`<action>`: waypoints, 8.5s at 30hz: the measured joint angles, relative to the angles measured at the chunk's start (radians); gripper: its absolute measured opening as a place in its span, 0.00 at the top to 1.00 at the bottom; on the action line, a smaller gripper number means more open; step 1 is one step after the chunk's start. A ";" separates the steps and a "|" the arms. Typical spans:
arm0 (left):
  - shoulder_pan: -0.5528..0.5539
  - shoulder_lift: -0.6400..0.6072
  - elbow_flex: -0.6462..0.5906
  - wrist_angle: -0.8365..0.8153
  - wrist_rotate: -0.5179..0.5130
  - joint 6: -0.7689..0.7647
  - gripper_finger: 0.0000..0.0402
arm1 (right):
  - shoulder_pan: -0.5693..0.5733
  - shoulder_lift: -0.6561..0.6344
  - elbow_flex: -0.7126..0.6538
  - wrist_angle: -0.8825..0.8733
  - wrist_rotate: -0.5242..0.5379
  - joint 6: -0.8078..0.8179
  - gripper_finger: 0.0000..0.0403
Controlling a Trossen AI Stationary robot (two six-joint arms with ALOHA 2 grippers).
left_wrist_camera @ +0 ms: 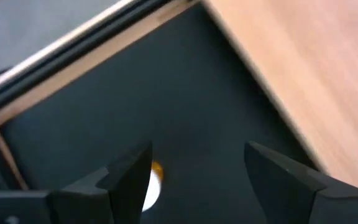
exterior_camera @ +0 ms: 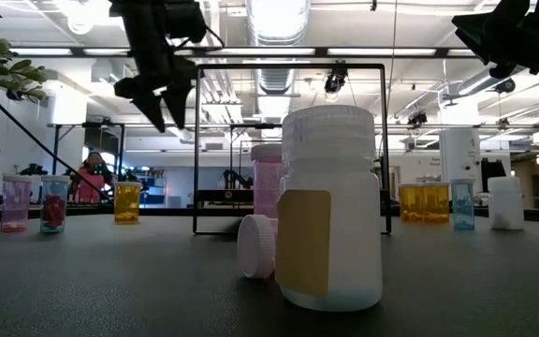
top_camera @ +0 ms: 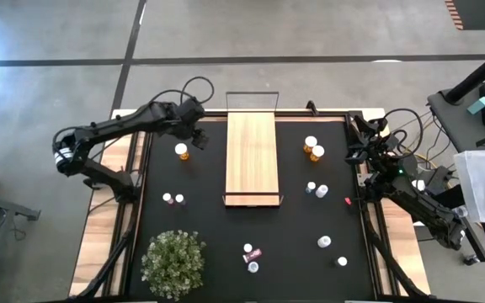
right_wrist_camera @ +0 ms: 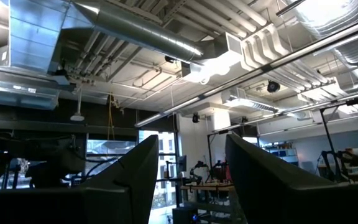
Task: Pick and place medicine bottles onto shelf by color
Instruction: Put the bottom left orange pill bottle on the shelf, then put the bottom orange pill bottle aligned with the other orange pill bottle on the shelf
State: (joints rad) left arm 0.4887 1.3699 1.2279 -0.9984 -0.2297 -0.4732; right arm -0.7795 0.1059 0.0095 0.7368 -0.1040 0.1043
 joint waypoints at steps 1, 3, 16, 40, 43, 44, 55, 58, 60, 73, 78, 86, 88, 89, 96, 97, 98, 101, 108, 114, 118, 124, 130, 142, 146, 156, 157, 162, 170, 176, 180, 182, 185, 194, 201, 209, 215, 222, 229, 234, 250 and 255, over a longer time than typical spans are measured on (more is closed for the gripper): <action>0.002 -0.002 -0.007 -0.018 -0.008 -0.016 0.41 | 0.000 0.000 0.000 0.000 0.000 0.000 0.56; 0.003 -0.006 -0.020 -0.030 -0.023 -0.042 0.41 | 0.000 0.000 0.000 0.000 0.000 0.000 0.56; 0.010 -0.032 -0.195 -0.029 -0.072 -0.099 0.28 | 0.000 0.000 0.000 0.000 0.000 0.000 0.56; 0.030 -0.037 -0.446 0.268 -0.117 -0.151 0.31 | 0.000 0.000 0.000 0.000 0.000 0.000 0.56; 0.031 -0.037 -0.445 0.268 -0.117 -0.151 0.38 | 0.000 0.000 0.000 0.000 0.000 0.000 0.56; 0.031 -0.037 -0.445 0.268 -0.117 -0.151 0.41 | 0.000 0.000 0.000 0.000 0.000 0.000 0.56; 0.031 -0.037 -0.442 0.318 -0.077 -0.150 0.55 | 0.000 0.000 0.000 0.000 0.000 0.000 0.56; 0.031 -0.037 -0.422 0.337 -0.050 -0.133 0.52 | 0.000 0.000 0.000 0.000 0.000 0.000 0.56; 0.031 -0.036 -0.391 0.351 -0.048 -0.093 0.52 | 0.000 0.000 0.000 0.000 0.000 0.000 0.56; 0.028 0.111 -0.062 0.386 0.015 0.145 0.50 | 0.000 0.000 0.000 0.000 0.000 0.000 0.56; 0.016 0.229 0.075 0.353 0.060 0.195 0.50 | 0.000 0.000 0.000 0.000 0.000 0.000 0.56; 0.002 0.356 0.216 0.320 0.071 0.282 0.50 | 0.000 0.000 0.000 0.000 0.000 0.000 0.56; 0.001 0.382 0.242 0.303 0.074 0.298 0.50 | 0.000 0.000 0.000 0.000 0.000 0.000 0.56; -0.001 0.396 0.253 0.298 0.078 0.308 0.50 | 0.000 0.000 0.000 0.000 0.000 0.000 0.56; -0.008 0.468 0.316 0.299 0.109 0.352 0.50 | 0.000 0.000 0.000 0.000 0.000 0.000 0.56; -0.007 0.474 0.327 0.300 0.109 0.364 0.50 | 0.000 0.000 0.000 0.000 0.000 0.000 0.56; -0.007 0.479 0.335 0.301 0.108 0.377 0.50 | 0.000 0.000 0.000 0.000 0.000 0.000 0.56; -0.005 0.501 0.358 0.306 0.093 0.412 0.50 | 0.000 0.000 0.000 0.000 0.000 0.000 0.56; 0.003 0.551 0.397 0.280 0.089 0.465 0.50 | 0.000 0.000 0.000 0.000 0.000 0.000 0.56; 0.013 0.563 0.408 0.271 0.065 0.491 0.50 | 0.000 0.000 0.000 -0.001 0.000 0.000 0.56; 0.026 0.565 0.405 0.266 0.063 0.490 0.50 | 0.000 0.000 0.000 -0.001 0.000 0.000 0.56; 0.033 0.565 0.403 0.270 0.046 0.489 0.50 | 0.000 0.000 0.000 -0.001 0.000 0.000 0.56; 0.034 0.565 0.403 0.281 0.045 0.481 0.50 | 0.000 0.000 0.000 -0.001 0.000 0.000 0.56; 0.034 0.565 0.401 0.284 0.045 0.514 0.50 | 0.000 0.000 0.000 -0.001 0.000 0.000 0.56; 0.034 0.565 0.398 0.286 0.045 0.515 0.50 | 0.000 0.000 0.000 -0.001 0.000 0.000 0.56; 0.034 0.565 0.378 0.328 0.046 0.542 0.50 | 0.000 0.000 0.000 -0.001 0.000 0.000 0.56; 0.034 0.565 0.378 0.331 0.046 0.543 0.49 | 0.000 0.000 0.000 -0.001 0.000 0.000 0.56; 0.034 0.565 0.378 0.343 0.046 0.566 0.44 | 0.000 0.000 0.000 -0.001 0.000 0.000 0.56; 0.033 0.564 0.380 0.349 0.046 0.567 0.40 | 0.000 0.000 0.000 -0.001 0.000 0.000 0.56; 0.032 0.517 0.433 0.355 0.054 0.562 0.40 | 0.000 0.000 0.000 -0.001 0.000 0.000 0.56; 0.032 0.449 0.435 0.352 0.053 0.550 0.40 | 0.000 0.000 0.000 -0.001 0.000 0.000 0.56; 0.031 0.409 0.434 0.361 0.054 0.513 0.40 | 0.000 0.000 0.000 -0.001 0.000 0.000 0.56; 0.029 0.350 0.435 0.383 0.061 0.445 0.40 | 0.000 0.000 0.000 -0.001 0.000 0.000 0.56; -0.012 0.253 0.434 0.574 0.095 0.401 0.40 | 0.000 0.000 0.000 -0.002 0.000 0.000 0.56; -0.051 0.210 0.434 0.735 0.139 0.401 0.40 | 0.000 0.000 0.000 0.001 0.002 -0.022 0.56; -0.116 0.198 0.434 0.805 0.172 0.398 0.40 | 0.000 0.000 0.000 0.040 0.000 0.362 0.56; -0.153 0.198 0.434 0.827 0.174 0.349 0.40 | 0.000 0.000 0.000 0.089 0.002 0.535 0.56; -0.159 0.198 0.434 0.830 0.176 0.348 0.40 | 0.000 0.001 0.016 0.081 0.045 0.673 0.56; -0.155 0.197 0.434 0.833 0.175 0.356 0.40 | 0.000 0.020 0.100 0.069 0.107 0.761 0.56; -0.154 0.196 0.434 0.833 0.175 0.357 0.40 | 0.000 0.075 0.230 -0.047 0.085 0.738 0.56; -0.154 0.196 0.433 0.832 0.172 0.357 0.40 | 0.001 0.332 0.688 -0.820 0.022 0.535 0.56; -0.154 0.196 0.433 0.831 0.172 0.358 0.40 | 0.003 0.391 0.816 -1.139 0.017 0.536 0.56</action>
State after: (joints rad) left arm 0.3344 1.5661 1.6611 -0.1669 -0.0574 -0.1154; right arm -0.7769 0.4968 0.8256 -0.4024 -0.0866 0.6403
